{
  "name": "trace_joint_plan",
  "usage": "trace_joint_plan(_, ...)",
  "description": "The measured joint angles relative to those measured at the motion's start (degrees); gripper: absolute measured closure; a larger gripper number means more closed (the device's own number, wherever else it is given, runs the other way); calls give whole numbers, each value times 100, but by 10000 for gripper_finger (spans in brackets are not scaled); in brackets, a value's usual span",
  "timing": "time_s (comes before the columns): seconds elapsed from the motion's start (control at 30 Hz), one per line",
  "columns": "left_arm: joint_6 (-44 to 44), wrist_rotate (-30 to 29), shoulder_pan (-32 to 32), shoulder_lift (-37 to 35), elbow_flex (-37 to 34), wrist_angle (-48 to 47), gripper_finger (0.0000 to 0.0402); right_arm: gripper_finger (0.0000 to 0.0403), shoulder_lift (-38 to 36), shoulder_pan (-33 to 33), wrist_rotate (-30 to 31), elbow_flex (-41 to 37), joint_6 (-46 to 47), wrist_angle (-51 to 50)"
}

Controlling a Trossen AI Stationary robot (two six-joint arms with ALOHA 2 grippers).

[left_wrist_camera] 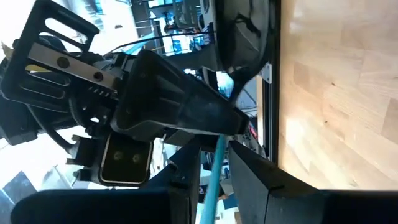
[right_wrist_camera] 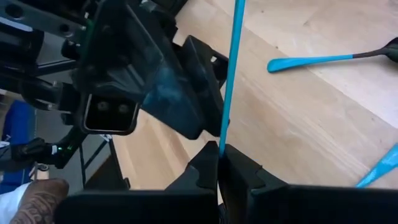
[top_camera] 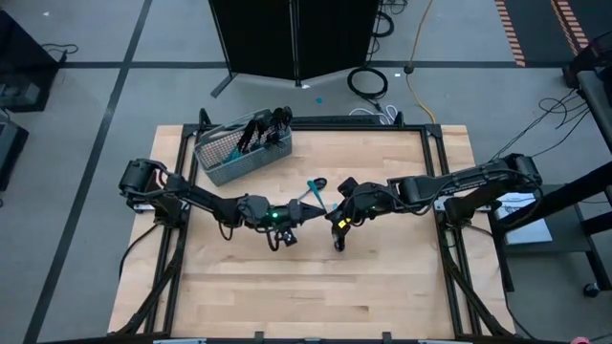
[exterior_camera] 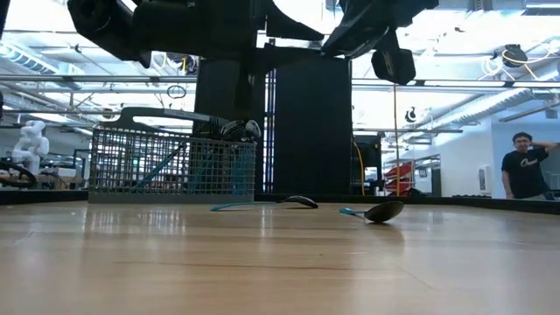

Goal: Sort silverware
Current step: Put the blue spoon in the silverware rack

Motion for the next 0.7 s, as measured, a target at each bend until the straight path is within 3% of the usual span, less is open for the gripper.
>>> trace_joint_plan(0.37, 7, 88, 15, 0, 331, -687, 322, 403, 0, 2, -26, -2, 62, -7)
trace_joint_plan(0.7, 283, 5, 11, 0, 336, -737, 322, 403, 0, 0, -40, -2, 490, 9)
